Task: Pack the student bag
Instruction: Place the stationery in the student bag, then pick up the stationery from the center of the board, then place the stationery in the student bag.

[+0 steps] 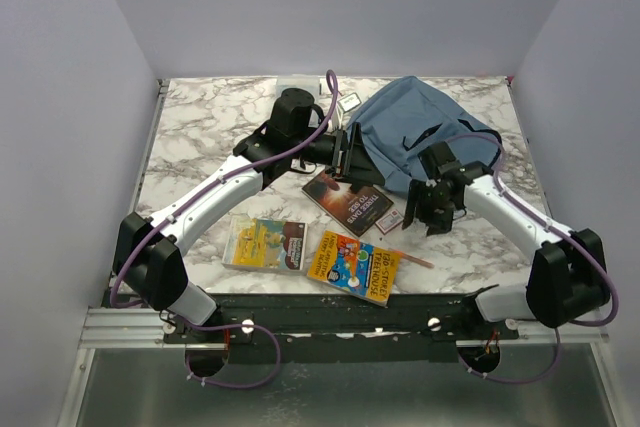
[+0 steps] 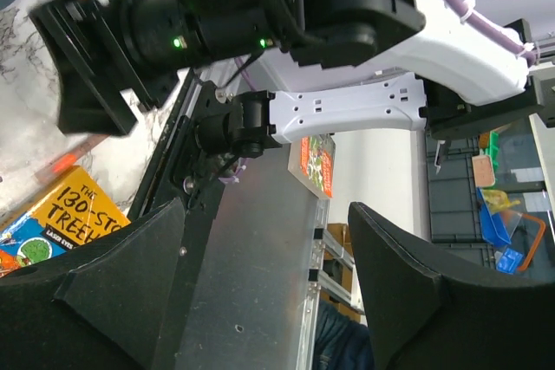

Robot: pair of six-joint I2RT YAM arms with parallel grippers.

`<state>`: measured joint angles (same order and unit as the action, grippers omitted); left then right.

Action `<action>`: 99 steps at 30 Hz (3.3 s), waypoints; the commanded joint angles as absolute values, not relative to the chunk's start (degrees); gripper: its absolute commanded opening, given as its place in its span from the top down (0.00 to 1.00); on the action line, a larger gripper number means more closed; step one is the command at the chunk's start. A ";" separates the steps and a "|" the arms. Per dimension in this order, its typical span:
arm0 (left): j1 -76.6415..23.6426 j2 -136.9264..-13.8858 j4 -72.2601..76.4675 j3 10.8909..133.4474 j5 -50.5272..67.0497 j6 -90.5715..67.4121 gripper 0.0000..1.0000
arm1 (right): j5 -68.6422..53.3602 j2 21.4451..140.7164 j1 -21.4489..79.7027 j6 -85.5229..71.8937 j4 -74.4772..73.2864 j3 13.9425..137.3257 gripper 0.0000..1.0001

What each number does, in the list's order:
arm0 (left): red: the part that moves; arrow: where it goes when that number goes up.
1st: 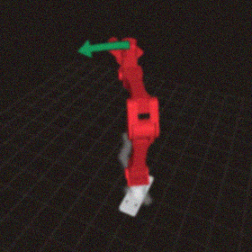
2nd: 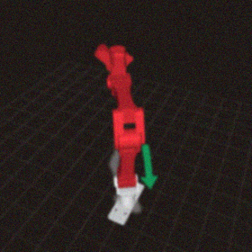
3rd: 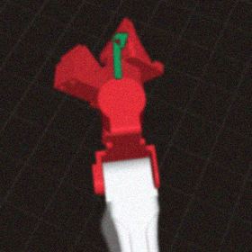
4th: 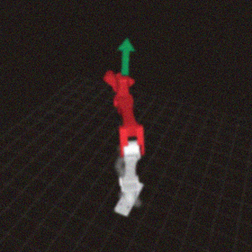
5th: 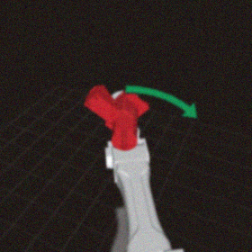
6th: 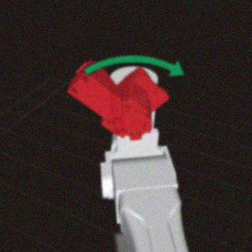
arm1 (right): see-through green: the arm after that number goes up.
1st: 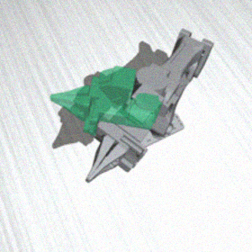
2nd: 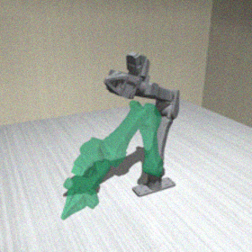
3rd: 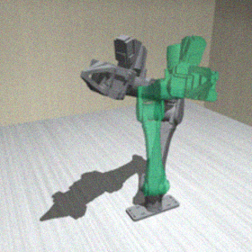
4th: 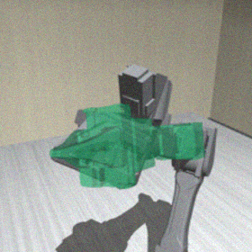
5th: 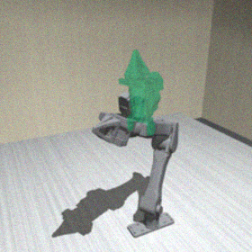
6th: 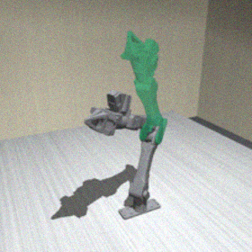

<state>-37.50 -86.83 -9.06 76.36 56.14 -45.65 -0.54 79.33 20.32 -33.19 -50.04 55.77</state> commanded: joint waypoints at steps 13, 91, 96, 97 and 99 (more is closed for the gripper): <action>-37.50 -84.68 -7.86 75.93 55.82 -45.21 0.21 | -1.89 59.81 21.35 -92.68 -56.91 39.94 0.40; -37.42 -87.95 -7.81 76.07 56.67 -45.27 0.22 | 38.60 96.84 8.02 -77.49 -13.67 67.24 1.00; -37.44 -87.70 -7.73 75.89 56.33 -44.98 0.22 | 36.24 99.21 7.29 -80.22 -11.43 67.21 1.00; -37.44 -87.60 -7.78 75.94 56.34 -45.00 0.22 | 34.68 99.58 7.05 -81.07 -10.67 67.00 1.00; -37.44 -87.69 -7.83 75.93 56.53 -45.25 0.22 | 32.21 100.52 7.03 -81.60 -8.72 67.11 1.00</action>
